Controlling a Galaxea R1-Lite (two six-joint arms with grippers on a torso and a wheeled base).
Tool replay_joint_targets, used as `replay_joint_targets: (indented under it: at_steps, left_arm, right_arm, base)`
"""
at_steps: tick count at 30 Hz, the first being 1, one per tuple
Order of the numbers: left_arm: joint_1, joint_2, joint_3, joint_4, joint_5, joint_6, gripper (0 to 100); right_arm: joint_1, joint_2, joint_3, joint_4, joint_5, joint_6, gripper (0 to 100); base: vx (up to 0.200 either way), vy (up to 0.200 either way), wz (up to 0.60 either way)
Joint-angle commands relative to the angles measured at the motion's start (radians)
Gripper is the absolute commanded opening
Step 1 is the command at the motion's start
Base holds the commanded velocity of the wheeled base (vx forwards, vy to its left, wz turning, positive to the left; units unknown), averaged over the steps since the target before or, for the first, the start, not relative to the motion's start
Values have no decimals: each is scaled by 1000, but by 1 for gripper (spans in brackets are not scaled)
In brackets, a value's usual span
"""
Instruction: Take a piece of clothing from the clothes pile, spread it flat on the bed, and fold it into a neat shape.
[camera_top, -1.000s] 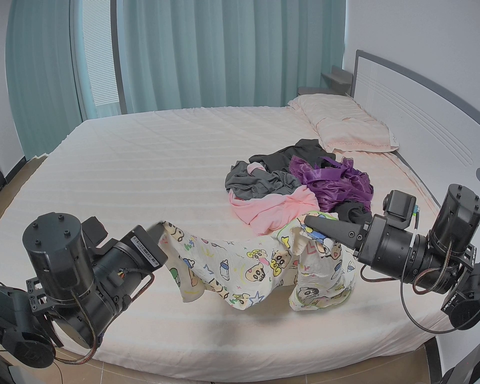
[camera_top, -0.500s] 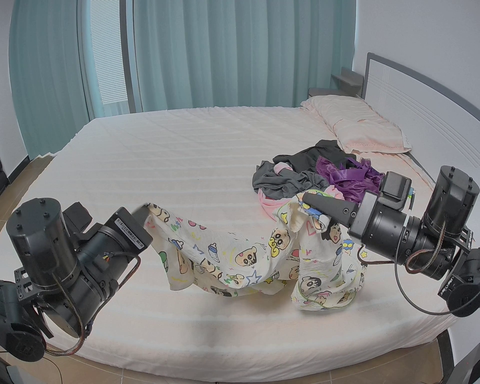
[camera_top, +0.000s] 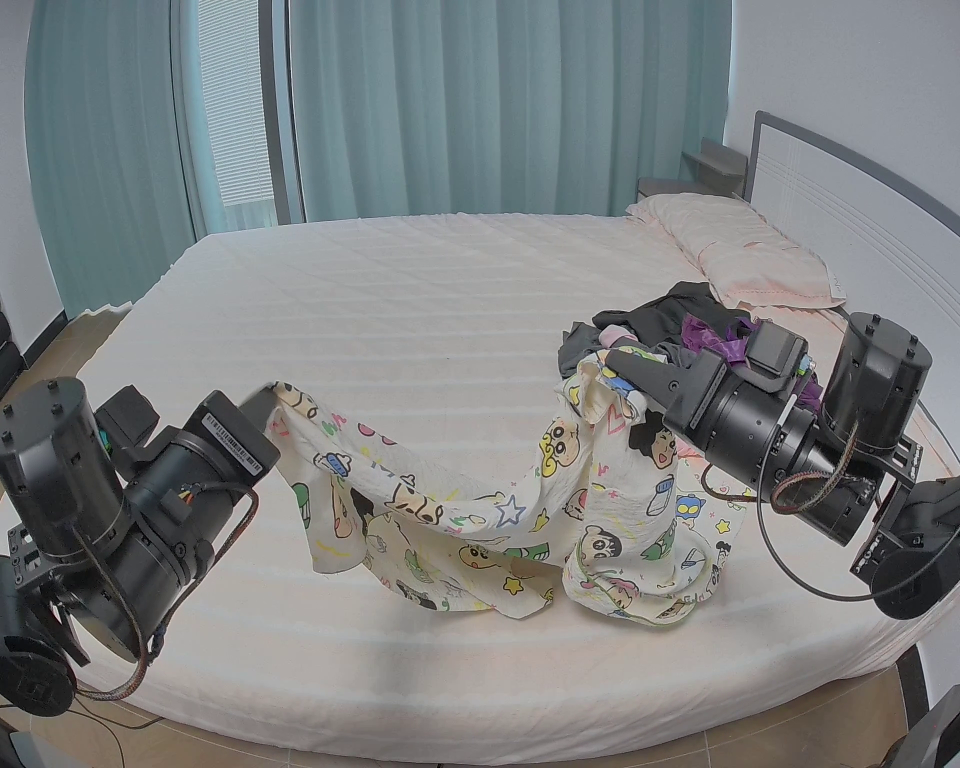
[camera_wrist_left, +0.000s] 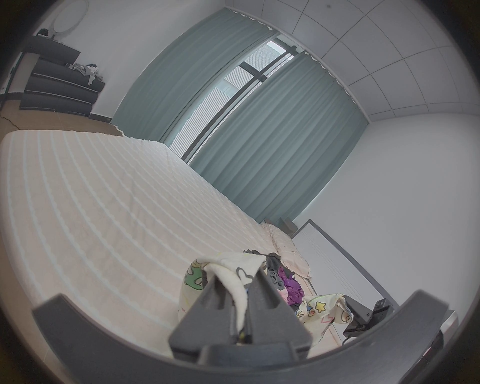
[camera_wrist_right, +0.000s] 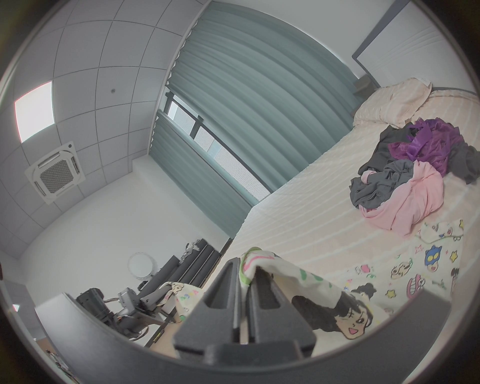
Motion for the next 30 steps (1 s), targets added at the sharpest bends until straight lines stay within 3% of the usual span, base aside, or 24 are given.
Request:
replay_joint_targets:
  at_steps: [1, 10, 16, 21, 30]
  left_arm:
    - [0, -7, 2, -10, -4, -5, 0]
    - [0, -6, -37, -76, -9, 2, 0]
    - [-2, -39, -50, -83, -4, 90, 0]
    - [-2, -44, -30, -80, -3, 92, 0]
    - [-11, 2, -2, -76, -1, 87, 0]
  right_arm:
    - [0, 11, -16, -3, -19, -23, 0]
    - [-1, -20, -57, -12, -31, -78, 0]
    - [-12, -64, -71, -21, -39, -87, 0]
    - [-37, -74, -43, -16, -38, -87, 0]
    - [-55, -66, -10, -7, -25, -83, 0]
  base:
    - [0, 200, 0]
    - [0, 200, 0]
    - [0, 200, 0]
    - [0, 200, 0]
    - [0, 0, 0]
